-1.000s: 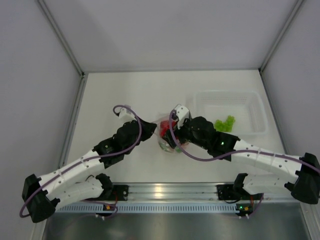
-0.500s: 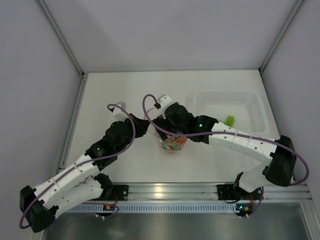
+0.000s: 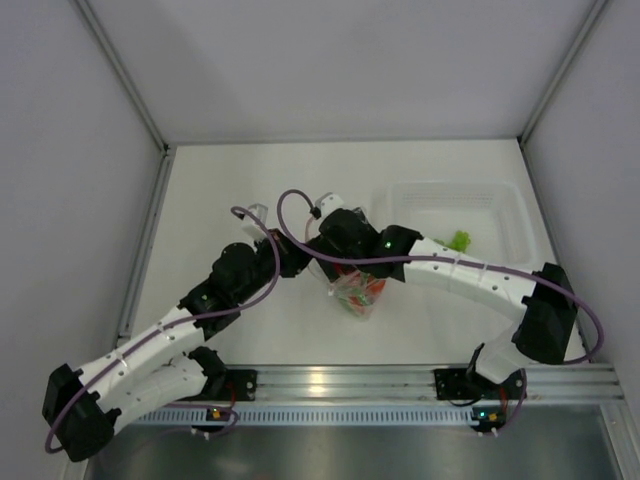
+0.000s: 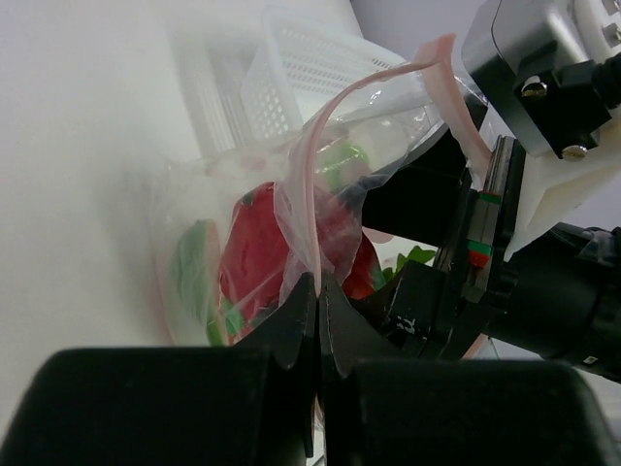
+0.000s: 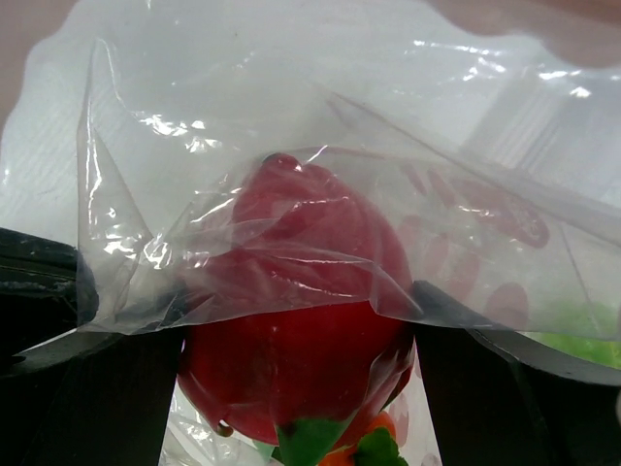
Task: Open the zip-top bag and remove the fake food
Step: Pick up the fake fruit from the zipper food storage bag.
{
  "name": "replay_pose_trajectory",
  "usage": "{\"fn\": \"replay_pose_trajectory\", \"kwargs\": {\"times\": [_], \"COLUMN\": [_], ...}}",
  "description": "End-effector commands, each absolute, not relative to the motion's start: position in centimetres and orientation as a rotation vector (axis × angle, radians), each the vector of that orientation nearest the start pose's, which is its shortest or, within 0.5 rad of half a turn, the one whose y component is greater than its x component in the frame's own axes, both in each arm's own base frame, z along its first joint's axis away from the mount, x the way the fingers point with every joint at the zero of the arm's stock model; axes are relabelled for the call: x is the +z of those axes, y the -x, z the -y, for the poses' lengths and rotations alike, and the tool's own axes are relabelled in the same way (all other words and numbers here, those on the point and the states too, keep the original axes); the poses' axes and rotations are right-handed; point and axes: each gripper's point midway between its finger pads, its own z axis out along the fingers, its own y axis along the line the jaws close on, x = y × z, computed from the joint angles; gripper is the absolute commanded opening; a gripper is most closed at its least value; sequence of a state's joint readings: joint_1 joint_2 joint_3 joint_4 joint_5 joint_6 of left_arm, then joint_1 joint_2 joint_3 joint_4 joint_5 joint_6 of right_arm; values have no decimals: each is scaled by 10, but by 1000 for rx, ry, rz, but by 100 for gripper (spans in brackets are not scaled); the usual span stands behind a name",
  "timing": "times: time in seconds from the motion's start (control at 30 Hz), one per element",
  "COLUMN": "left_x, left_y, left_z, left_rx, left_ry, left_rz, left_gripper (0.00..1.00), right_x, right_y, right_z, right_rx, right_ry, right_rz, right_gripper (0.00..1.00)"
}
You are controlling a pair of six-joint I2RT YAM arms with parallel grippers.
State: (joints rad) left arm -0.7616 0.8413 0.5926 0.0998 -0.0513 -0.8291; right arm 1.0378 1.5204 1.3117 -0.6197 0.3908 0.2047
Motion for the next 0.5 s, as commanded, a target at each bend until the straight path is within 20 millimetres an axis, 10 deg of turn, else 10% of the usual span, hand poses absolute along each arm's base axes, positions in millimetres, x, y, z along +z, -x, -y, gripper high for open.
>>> {"fn": "replay_pose_trajectory", "kwargs": {"times": [0.0,0.47], "left_x": [273,217], "left_y": [-216,-269], "left_z": [274,230], "left_rx": [-1292,-914], "left_ry": [-41,311], "left_rz": [-1735,-1822], "left_gripper": [0,0], "right_x": [201,221], "right_y": [-266,-225], "right_z": [-314,-325], "right_rx": [157,478], "right_ry": [673,754], "right_rz": [-2176,-2062], "right_gripper": [0,0]}}
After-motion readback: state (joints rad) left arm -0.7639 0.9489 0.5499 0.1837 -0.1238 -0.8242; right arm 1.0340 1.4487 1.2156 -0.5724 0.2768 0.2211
